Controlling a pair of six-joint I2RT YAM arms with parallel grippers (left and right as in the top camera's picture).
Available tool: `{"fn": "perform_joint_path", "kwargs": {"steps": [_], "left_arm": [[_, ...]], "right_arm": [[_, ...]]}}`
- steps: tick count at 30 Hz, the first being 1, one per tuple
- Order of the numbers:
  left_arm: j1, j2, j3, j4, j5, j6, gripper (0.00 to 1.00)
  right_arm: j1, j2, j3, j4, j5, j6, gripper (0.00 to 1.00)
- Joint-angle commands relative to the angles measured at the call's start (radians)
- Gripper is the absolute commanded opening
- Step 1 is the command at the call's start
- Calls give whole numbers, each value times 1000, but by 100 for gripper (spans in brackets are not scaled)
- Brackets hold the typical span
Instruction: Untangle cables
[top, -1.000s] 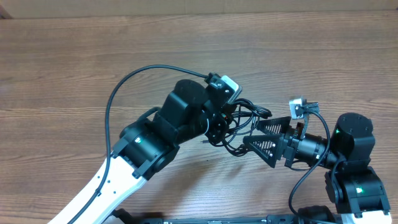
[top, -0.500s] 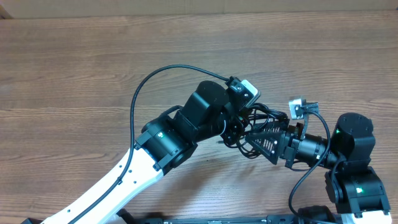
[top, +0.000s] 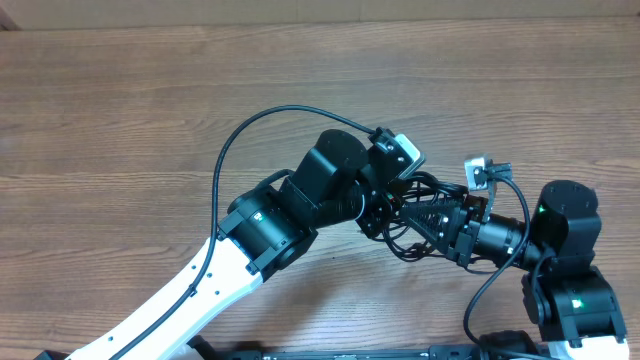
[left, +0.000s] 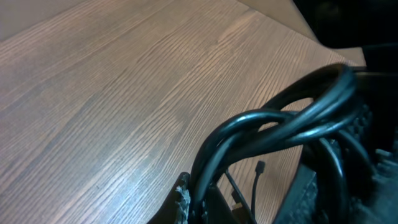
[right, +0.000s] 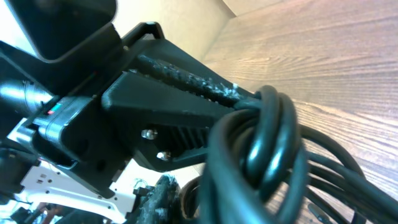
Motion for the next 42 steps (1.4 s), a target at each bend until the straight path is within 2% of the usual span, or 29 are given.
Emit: {"fn": "perform_joint_path", "kwargs": {"steps": [1, 4, 6, 9, 10, 13, 16, 19, 27, 35, 42], "left_arm": [[-8, 3, 18, 4, 53, 64, 4], [-7, 3, 18, 5, 31, 67, 6], [-6, 1, 18, 5, -12, 67, 13], [-6, -9, 18, 5, -90, 55, 51], [-4, -21, 18, 4, -155, 32, 69], [13, -59, 18, 3, -272, -44, 98], [52, -114, 18, -12, -349, -146, 100], [110, -179, 18, -41, -345, -213, 100], [301, -303, 18, -199, -144, -231, 100], [418, -308, 18, -316, 225, 46, 100], [426, -268, 18, -322, 506, 283, 100]], "right_arm": [[6, 17, 20, 1, 14, -6, 5], [6, 29, 20, -6, 14, -6, 4], [6, 32, 20, -8, 14, -8, 4], [6, 32, 20, -10, 13, -10, 4], [6, 32, 20, -13, 12, -30, 4], [6, 32, 20, -18, -45, -115, 4], [6, 32, 20, -18, -159, -233, 4], [6, 32, 20, -16, -277, -349, 4], [6, 32, 20, 48, -411, -490, 4], [7, 40, 20, 260, -560, -485, 4], [8, 41, 20, 282, -559, -481, 4]]}}
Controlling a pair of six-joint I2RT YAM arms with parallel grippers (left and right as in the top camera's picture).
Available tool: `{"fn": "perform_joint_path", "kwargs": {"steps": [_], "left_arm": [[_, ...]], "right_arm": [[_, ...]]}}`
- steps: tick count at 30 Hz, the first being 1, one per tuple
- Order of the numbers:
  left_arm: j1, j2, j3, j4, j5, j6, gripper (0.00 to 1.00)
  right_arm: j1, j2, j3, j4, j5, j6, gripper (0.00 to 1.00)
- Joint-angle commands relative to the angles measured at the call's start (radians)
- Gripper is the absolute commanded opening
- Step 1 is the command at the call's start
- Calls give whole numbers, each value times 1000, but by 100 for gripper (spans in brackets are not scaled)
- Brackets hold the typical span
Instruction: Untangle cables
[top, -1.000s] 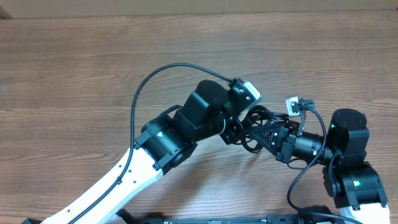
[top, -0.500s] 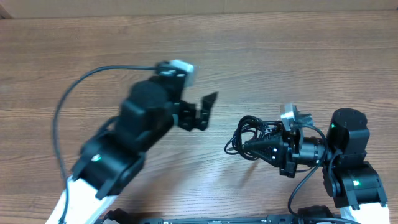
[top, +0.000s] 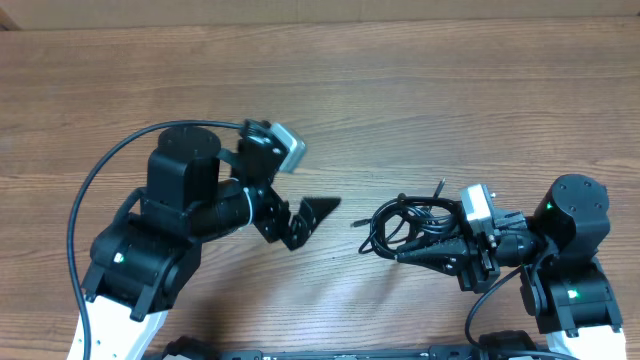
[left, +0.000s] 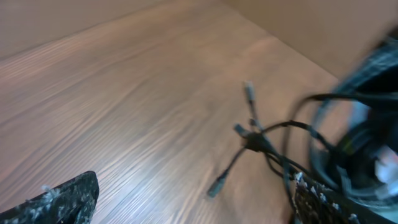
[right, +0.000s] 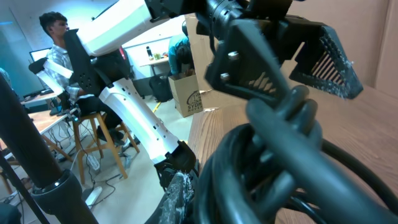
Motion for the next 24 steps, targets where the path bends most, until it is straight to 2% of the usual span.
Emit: {"fn": "perform_joint_path", "kwargs": {"steps": [1, 3, 6, 10, 15, 17, 18, 20, 24], "left_arm": [[6, 33, 15, -3, 231, 185, 99], [5, 74, 15, -2, 312, 204, 100], [6, 124, 15, 2, 355, 200, 100], [7, 182, 15, 45, 490, 199, 100], [61, 191, 15, 136, 592, 128, 100], [96, 191, 15, 163, 685, 129, 100], [120, 191, 15, 194, 782, 129, 100], [128, 192, 15, 217, 850, 127, 100], [129, 192, 15, 257, 858, 54, 100]], "right_arm": [[4, 2, 20, 11, -32, -12, 4], [6, 2, 20, 12, -32, -13, 4], [6, 2, 20, 33, -33, -13, 4], [6, 2, 20, 128, -33, -17, 4], [6, 2, 20, 204, -33, -17, 4], [6, 2, 20, 217, -33, -17, 4], [6, 2, 20, 234, -33, -17, 4], [6, 2, 20, 258, -33, -17, 4], [6, 2, 20, 317, -33, -17, 4]]}}
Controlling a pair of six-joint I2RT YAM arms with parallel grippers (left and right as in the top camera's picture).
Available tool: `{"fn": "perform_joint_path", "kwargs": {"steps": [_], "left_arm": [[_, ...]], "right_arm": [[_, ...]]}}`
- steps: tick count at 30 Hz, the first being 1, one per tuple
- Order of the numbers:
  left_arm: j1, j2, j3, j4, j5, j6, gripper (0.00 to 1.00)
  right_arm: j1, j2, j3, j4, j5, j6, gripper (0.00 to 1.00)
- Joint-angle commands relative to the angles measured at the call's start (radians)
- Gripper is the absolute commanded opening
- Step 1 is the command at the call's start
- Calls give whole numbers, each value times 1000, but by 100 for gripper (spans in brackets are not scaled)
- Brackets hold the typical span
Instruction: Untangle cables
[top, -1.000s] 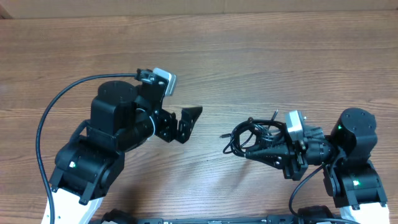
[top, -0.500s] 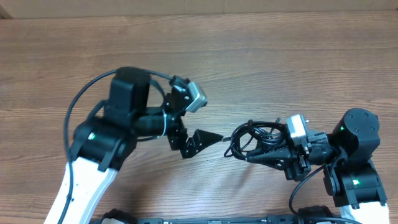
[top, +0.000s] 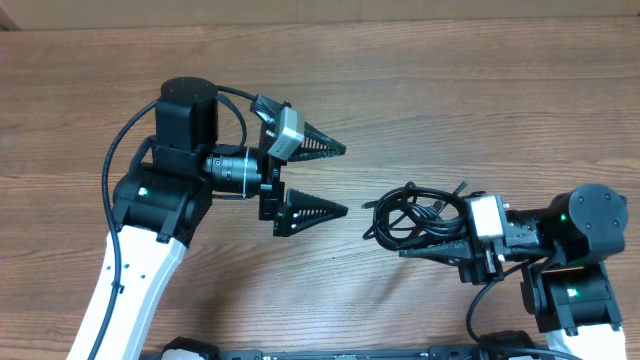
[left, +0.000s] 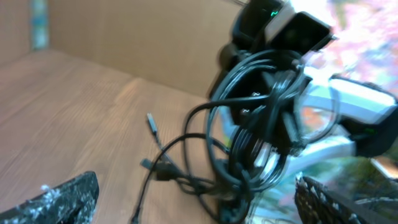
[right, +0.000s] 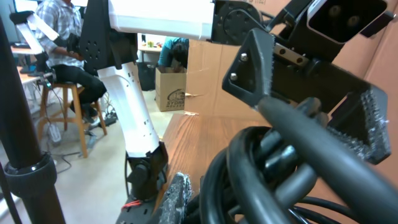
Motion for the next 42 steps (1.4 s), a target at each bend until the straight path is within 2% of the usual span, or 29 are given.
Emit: {"fn": "perform_joint_path", "kwargs": {"steps": [1, 11, 17, 27, 28, 29, 31, 33, 34, 38, 42], "left_arm": [[3, -3, 15, 33, 102, -83, 100], [1, 51, 15, 133, 66, -330, 100], [-57, 98, 15, 146, 130, -340, 100], [-134, 108, 15, 155, 132, -339, 100], [-141, 109, 15, 154, 119, -339, 99], [-144, 110, 15, 154, 113, -339, 93], [-147, 113, 15, 155, 110, -339, 73], [-147, 114, 15, 154, 111, -340, 58], [-147, 114, 15, 153, 111, -340, 54], [-147, 114, 15, 150, 111, -340, 56], [-148, 114, 15, 132, 119, -340, 67]], "right_arm": [[6, -3, 20, 42, -33, -5, 4], [48, -3, 20, 156, -33, -5, 4], [93, 0, 20, 173, -33, -5, 4], [157, 51, 20, 173, -33, -5, 4], [167, 56, 20, 174, -33, -5, 4], [174, 58, 20, 174, -33, -5, 4], [181, 60, 21, 181, -33, -5, 4], [182, 60, 21, 192, -33, -4, 4], [182, 60, 21, 203, -33, 0, 4], [182, 60, 21, 241, -33, 3, 4], [182, 60, 21, 260, -33, 3, 4]]}}
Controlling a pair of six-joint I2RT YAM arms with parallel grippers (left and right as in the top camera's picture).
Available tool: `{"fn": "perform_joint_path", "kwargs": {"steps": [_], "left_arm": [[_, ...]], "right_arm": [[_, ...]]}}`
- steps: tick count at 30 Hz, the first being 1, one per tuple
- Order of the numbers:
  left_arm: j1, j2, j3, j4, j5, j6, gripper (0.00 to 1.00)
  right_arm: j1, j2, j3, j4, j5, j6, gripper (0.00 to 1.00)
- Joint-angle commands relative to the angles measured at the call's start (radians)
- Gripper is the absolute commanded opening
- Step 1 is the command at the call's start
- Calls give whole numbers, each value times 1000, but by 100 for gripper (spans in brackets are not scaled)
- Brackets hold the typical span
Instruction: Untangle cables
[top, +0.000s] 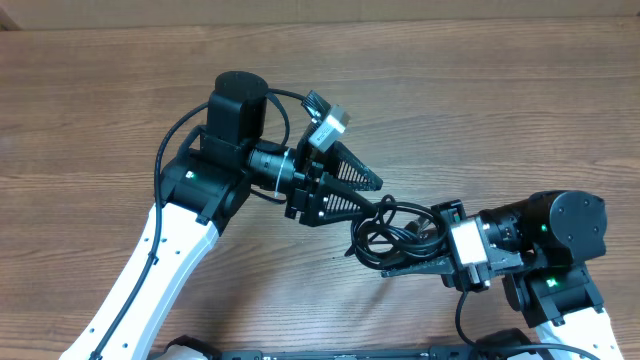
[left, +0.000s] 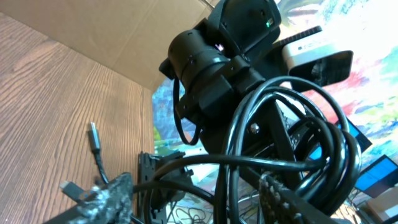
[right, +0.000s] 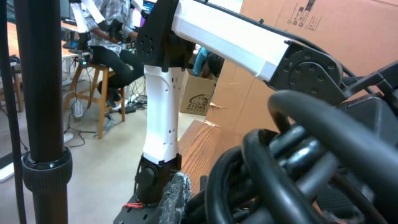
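A tangled bundle of black cables hangs just above the wooden table, right of centre. My right gripper is shut on its lower right side, and in the right wrist view the coils fill the frame beside one finger. My left gripper reaches in from the left, open but narrowed, its tips at the bundle's upper left edge. In the left wrist view thin strands run across the gap between its fingers, and a loose plug end hangs over the table.
The wooden table stretches far behind and to both sides. My left arm's own cable loops out beside its black body. The right arm's base stands at the lower right.
My left gripper was wide open well left of the bundle; now it is narrower, with its tips at the bundle and strands between the fingers. The right gripper has carried the bundle slightly left.
Both grippers were first close together at the bundle. Then the left one was open and far to the left, with the bundle in the right gripper alone. It then faced the bundle wide open, and now reaches into it.
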Motion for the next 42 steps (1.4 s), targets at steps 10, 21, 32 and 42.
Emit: {"fn": "perform_joint_path", "kwargs": {"steps": [10, 21, 32, 42], "left_arm": [[-59, 10, 14, -29, 11, 4, 80], [-66, 10, 14, -29, -29, 30, 4], [3, 9, 14, -30, -199, -12, 4], [152, -8, 14, -29, -283, -33, 4]], "right_arm": [[5, 0, 21, 53, -32, 2, 4], [5, 0, 21, 55, -31, 29, 4], [5, 68, 21, 47, -28, 313, 7], [2, 257, 21, 36, -23, 610, 4]]}}
